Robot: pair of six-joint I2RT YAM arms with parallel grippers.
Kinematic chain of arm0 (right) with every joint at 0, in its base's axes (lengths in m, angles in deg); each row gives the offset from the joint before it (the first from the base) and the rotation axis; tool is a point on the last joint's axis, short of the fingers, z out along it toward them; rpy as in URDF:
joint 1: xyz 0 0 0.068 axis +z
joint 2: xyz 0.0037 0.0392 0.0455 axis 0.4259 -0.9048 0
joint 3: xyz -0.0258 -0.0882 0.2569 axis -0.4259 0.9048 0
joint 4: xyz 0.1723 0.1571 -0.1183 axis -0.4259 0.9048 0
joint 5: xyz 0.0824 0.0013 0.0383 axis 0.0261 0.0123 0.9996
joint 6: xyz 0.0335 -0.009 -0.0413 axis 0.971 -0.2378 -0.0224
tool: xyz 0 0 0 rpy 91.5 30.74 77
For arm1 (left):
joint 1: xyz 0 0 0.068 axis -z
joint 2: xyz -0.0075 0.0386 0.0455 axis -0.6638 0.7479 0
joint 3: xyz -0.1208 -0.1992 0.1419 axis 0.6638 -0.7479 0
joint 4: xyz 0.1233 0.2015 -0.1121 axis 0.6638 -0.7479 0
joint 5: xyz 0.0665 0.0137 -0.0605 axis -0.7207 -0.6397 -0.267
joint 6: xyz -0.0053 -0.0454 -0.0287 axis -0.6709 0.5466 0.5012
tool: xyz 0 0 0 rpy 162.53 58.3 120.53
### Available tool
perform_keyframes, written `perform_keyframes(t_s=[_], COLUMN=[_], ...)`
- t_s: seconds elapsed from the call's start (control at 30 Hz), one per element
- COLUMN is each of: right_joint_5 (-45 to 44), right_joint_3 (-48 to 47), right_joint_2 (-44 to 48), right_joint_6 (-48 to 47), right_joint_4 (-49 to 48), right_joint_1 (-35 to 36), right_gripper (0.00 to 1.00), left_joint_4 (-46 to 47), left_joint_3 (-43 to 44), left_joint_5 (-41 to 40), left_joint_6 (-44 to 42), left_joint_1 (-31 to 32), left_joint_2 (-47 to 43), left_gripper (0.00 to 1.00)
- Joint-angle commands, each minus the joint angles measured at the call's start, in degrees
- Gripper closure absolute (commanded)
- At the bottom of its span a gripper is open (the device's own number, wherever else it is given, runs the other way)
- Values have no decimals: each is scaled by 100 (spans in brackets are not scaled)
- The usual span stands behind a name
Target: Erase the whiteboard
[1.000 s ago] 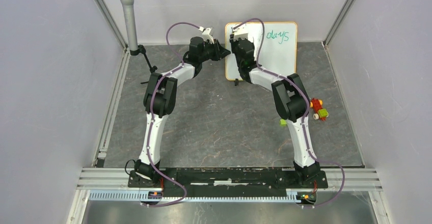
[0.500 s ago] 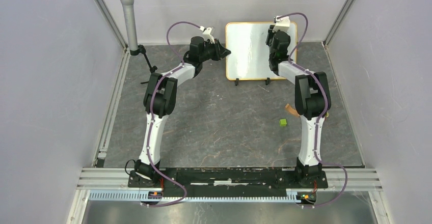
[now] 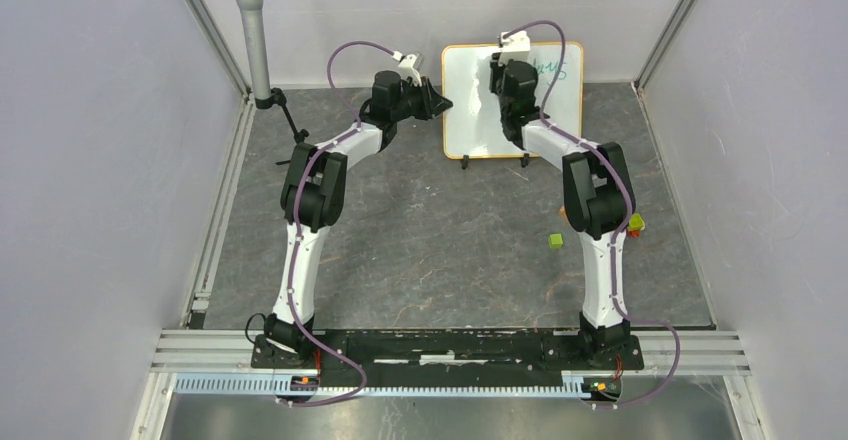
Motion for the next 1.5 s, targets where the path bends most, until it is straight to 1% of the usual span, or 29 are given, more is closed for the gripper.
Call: perform_keyframes(t_s=[0.0,0.1,0.23,0.5,0.73,0.87,1.1,1.3,1.47], right_joint_5=[120,50,-25,-220,-383,-282,-79,-70,-154], right_joint_3=[-43,153,302,397,276,-194,-940,-834,-854], right_joint_2=[-57,20,118,250,283,48,-361,-392,-350], right_joint_6=[-9,170,488,478,217,173,60,300,383], right_joint_4=[-87,-229,-145,-56,-9,194,262,67,76], right_joint_1=[130,-43,-397,-819,-782,-632,-209,-211,-440], right_gripper=[64,64,64,64,65,65,64,64,64], left_joint_4=[-248,-268,-259,-234,-191,-154,-222,-232,-237], left_joint_3=[-60,-57,-94,-121,-121,-156,-174,-181,-198], left_joint_5=[-289,-300,-305,-314,-299,-309,-417,-439,-435], left_joint_6=[-524,-540,-540,-536,-493,-479,-573,-601,-602], left_joint_1=[27,25,27,17,22,19,21,21,16], left_joint_2=[-222,-237,-263,-265,-254,-265,-306,-318,-332], left_gripper=[98,98,98,98,98,98,98,98,98])
